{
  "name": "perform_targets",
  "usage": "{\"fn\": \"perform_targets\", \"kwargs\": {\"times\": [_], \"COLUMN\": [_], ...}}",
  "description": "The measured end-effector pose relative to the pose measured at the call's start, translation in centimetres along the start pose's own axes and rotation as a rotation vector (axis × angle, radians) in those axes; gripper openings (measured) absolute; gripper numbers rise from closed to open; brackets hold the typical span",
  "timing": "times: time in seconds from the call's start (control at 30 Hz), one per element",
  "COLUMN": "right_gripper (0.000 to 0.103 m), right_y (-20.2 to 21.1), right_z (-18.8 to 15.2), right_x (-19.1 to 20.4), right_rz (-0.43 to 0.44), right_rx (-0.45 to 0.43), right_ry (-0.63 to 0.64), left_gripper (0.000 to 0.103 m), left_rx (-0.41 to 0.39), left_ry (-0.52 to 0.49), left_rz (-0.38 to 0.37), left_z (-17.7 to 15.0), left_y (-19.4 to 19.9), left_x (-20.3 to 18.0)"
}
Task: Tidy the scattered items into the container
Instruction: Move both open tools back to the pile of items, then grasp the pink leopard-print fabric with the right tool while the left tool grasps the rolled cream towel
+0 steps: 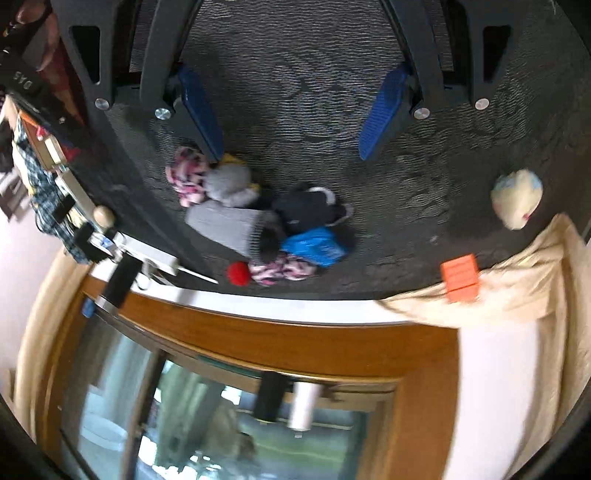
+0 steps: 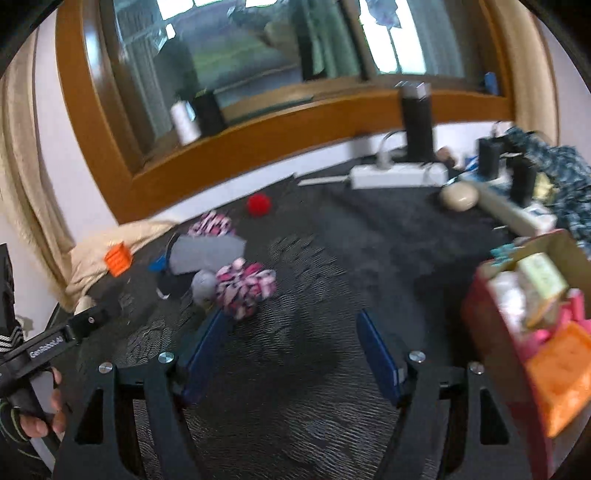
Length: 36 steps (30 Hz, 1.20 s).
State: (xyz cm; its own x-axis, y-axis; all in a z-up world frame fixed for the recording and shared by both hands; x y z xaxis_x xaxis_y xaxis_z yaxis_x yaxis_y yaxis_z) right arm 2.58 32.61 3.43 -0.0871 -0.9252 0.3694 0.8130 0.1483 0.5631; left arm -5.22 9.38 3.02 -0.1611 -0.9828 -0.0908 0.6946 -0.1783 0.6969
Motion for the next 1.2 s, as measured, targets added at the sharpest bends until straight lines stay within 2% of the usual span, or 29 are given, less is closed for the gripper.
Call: {"fn": "perform_targets", "kwargs": {"times": [0.13,0.3,0.63,0.7,0.77,0.83,1.2], "right_gripper": [0.076,0.076,0.076,0.076,0.066,0.063,0.062], "right_y": [-3.8,-7.8,-13.1,-13.4,-13.5,-13.4,-11.5], "right_z": [0.2,0.7,0.9,1.0,0.9,0.8,1.5], "right_x": [1.4,2.2,1.5,1.4,1.6,1.8,0.6], "right_rz": [0.06,0.054,0.035,0.039,0.045,0.045,0.009], "right_rx": [0.084,0.137,0.222,0.217,0.215,0.209,0.124], "right_ry": [0.004,0.037,0.006,0.011,0.027,0.038,0.016], "left_gripper": [0.077,0.077,0.077,0.077,0.077,0.077,0.077], "left_rx": [0.007,0.014,0.044,0.045,0.046,0.045,0.006], "left_ry": [0.044,0.075,0.073,0.08,0.09,0.101,0.213], "left_rz": [0.023,0.02,0.017,0.02,0.026,0.035,0.151], "left_z": [-0.1,0.2,-0.2,-0.1,0.0,0.1,1.4], "left_y": [-0.6,-1.0,-1.8,-1.9,-2.0,-2.1,-2.1], "left_x": [1.8,2.7,2.4,2.6,3.0,3.4,8.5]}}
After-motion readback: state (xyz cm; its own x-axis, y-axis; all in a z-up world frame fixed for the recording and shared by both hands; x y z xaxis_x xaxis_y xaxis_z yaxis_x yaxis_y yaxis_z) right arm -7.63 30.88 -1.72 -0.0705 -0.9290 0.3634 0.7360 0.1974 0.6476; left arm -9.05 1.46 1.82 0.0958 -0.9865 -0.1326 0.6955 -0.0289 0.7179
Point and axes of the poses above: each gripper's, at about its wrist camera, not at the fingertips, and y roughly against the way its jaws point, x to its left, z to its top, the point moved 6 cm from there along -y, roughly the way its jaws point, and after that the axes turned 10 degrees about z, right-handed, at the moved point
